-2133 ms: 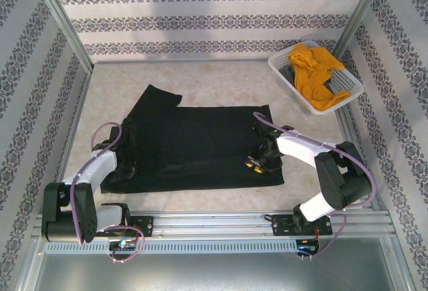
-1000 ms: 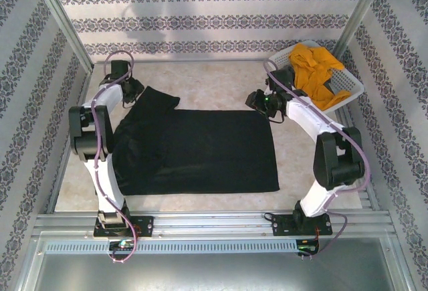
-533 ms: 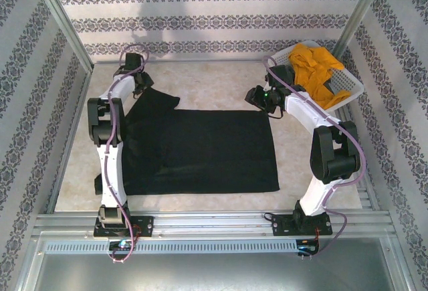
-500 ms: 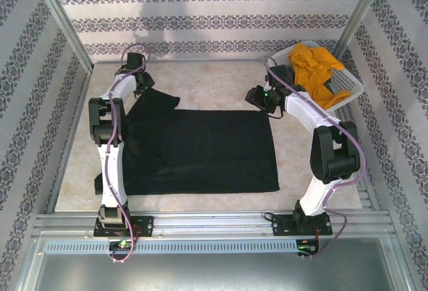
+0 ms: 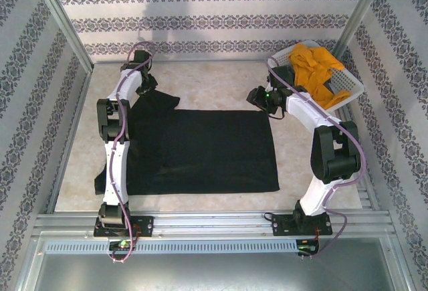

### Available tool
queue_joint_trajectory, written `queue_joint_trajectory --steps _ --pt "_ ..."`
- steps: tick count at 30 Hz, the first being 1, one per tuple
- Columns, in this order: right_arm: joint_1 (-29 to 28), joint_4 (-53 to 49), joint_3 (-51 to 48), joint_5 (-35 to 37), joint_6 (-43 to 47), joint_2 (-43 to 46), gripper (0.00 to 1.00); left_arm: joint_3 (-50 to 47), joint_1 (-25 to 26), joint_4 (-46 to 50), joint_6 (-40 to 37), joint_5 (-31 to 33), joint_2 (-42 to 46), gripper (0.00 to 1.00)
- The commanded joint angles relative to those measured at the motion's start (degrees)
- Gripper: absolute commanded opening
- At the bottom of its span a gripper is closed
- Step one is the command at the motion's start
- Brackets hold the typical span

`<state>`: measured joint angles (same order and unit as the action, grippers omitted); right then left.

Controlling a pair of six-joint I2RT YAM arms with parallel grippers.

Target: Fold and stack the t-shirts

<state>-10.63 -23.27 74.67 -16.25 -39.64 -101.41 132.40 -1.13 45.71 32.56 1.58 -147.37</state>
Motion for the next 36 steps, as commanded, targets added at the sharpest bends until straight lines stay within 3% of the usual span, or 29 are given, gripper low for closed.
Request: queue_joint_trajectory --steps 1,3,5,9,14,23,36 --pt "0.09 0.85 -2.61 2.31 -2.36 1.47 0.46 1.23 -0.28 6.72 -1.81 -0.1 -2.56 0.2" --pt "0.09 0.81 -3.59 4.41 -3.4 2.0 0.46 1.24 -0.19 7.28 -2.57 0.21 -2.11 0.13" --pt "0.14 0.81 -4.99 8.59 -5.12 2.84 0.46 0.81 -0.06 7.52 -3.01 1.39 -0.7 0.0" --pt "0.09 2.61 -8.2 18.69 -9.37 4.15 0.45 -4.57 0.54 4.68 -1.88 3.4 6.35 0.0" --pt "-0.55 0.83 -5.68 27.5 -14.83 0.25 0.43 -21.74 0.77 -4.1 2.1 3.31 18.92 0.0" --pt "0.1 -1.98 3.72 25.34 -14.47 -11.02 0.4 -42.18 -0.84 -14.54 3.14 -4.34 31.13 0.0" --pt "-0.52 -12.57 16.23 24.42 -14.49 -21.0 0.39 -44.9 -1.17 -15.85 4.09 -10.1 35.02 0.0"
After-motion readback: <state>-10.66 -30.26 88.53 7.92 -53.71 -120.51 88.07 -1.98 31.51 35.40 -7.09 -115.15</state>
